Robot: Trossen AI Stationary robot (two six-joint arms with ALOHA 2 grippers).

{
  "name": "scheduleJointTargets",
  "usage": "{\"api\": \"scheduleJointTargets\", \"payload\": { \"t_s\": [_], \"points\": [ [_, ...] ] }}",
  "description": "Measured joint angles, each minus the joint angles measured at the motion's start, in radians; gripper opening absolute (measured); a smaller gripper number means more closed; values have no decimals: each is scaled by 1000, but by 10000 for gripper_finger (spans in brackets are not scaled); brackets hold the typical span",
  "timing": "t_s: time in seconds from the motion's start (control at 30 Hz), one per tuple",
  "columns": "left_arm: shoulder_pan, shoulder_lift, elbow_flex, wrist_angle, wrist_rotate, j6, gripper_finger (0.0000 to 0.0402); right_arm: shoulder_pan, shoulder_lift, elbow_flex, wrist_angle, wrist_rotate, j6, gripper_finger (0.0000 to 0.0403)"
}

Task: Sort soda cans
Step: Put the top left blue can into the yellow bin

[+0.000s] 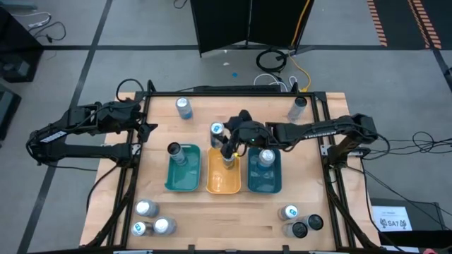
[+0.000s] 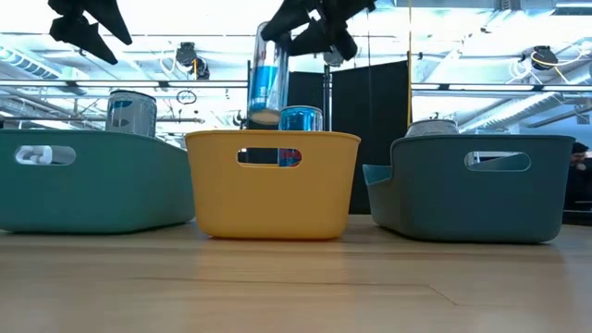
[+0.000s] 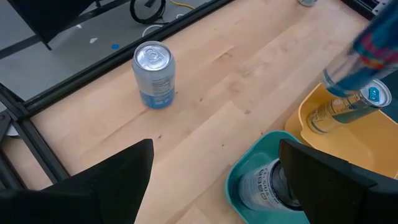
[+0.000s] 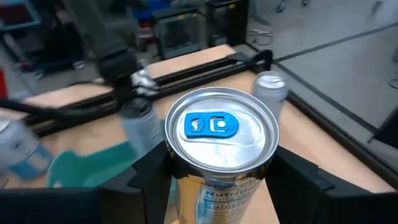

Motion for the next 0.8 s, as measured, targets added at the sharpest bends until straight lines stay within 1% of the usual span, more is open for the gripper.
{"api": "scheduleJointTargets", "payload": {
  "t_s": [0.1, 0.3, 0.43, 0.5, 0.8],
  "points": [
    [0, 0, 0, 0, 1, 0, 354, 7, 9, 1, 13, -66, -20, 203],
    [1, 0, 0, 10, 3, 0, 354, 12, 18, 0, 6, -68, -39, 203],
    [1, 0, 0, 10, 4, -1, 354, 10, 19, 1, -30, -118, -92, 203],
    [1, 0, 0, 10, 4, 0, 354, 9, 24, 1, -36, -121, -110, 203],
    [0, 0, 0, 7, 5, 0, 354, 7, 131, 0, -1, -146, -115, 203]
  ]
}}
